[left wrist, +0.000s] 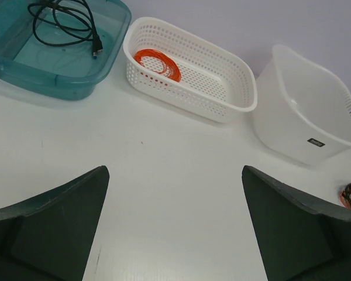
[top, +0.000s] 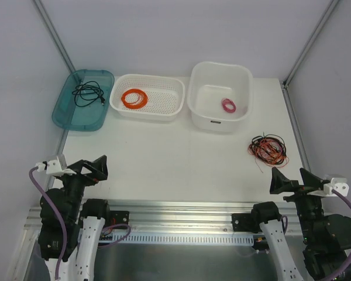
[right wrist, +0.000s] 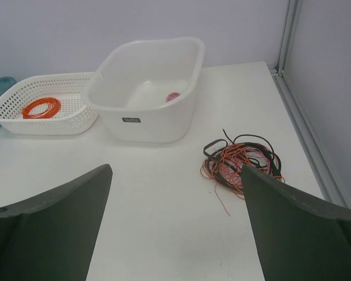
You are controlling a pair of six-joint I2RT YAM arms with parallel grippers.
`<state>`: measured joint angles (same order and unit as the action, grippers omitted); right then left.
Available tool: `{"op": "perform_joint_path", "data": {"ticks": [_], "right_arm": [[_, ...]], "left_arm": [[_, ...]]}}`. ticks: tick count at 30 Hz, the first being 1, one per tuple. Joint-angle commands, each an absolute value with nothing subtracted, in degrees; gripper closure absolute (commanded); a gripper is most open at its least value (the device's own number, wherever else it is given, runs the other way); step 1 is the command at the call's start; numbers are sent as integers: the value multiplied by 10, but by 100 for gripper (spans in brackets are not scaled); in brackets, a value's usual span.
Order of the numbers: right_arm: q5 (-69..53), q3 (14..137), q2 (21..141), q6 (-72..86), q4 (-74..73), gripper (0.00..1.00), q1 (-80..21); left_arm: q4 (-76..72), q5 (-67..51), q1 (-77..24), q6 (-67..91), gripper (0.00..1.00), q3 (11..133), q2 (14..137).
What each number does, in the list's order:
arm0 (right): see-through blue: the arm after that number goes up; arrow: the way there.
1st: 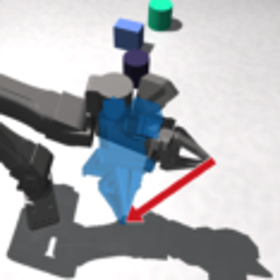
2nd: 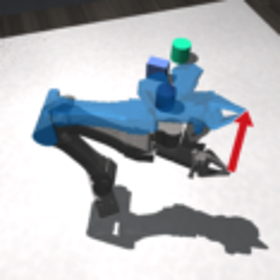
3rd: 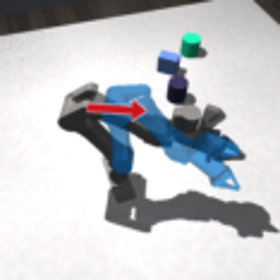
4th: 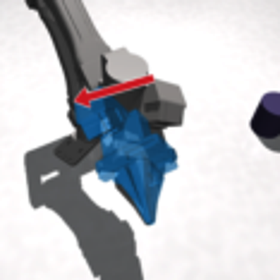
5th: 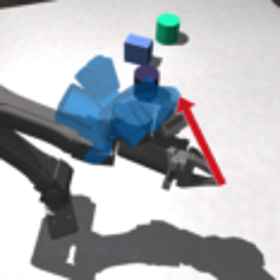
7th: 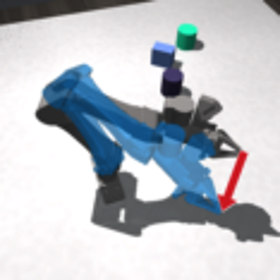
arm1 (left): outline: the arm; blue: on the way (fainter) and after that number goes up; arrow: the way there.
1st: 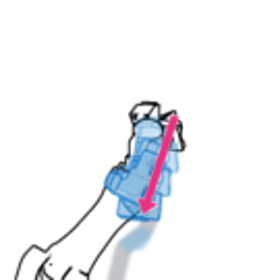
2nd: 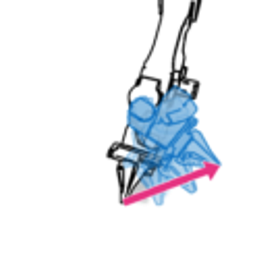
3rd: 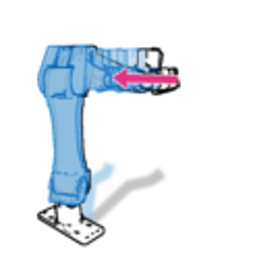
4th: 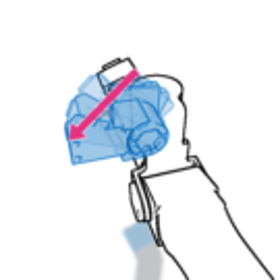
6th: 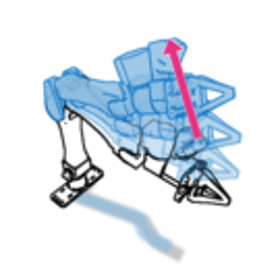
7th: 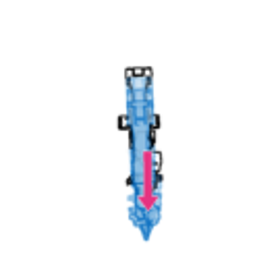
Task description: Untangle the cables
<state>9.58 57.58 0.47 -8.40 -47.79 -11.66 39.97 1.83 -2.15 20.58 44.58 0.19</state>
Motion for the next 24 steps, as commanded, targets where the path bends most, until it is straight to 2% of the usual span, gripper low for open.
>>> {"op": "perform_joint_path", "data": {"ticks": [1,7,15,22,24], "right_arm": [[79,572,-10,-70,-463,3,-114],[8,558,76,-45,-483,3,-114],[37,567,256,25,-528,3,-114],[224,563,393,140,-524,3,-113],[245,561,428,150,-500,3,-99]], "left_arm": [[396,21,-18,226,1,433,-93],[395,7,-18,260,1,407,-88],[386,-30,-18,316,1,360,-5],[366,-82,-18,306,1,335,122],[358,-102,-18,285,1,331,161]]}}
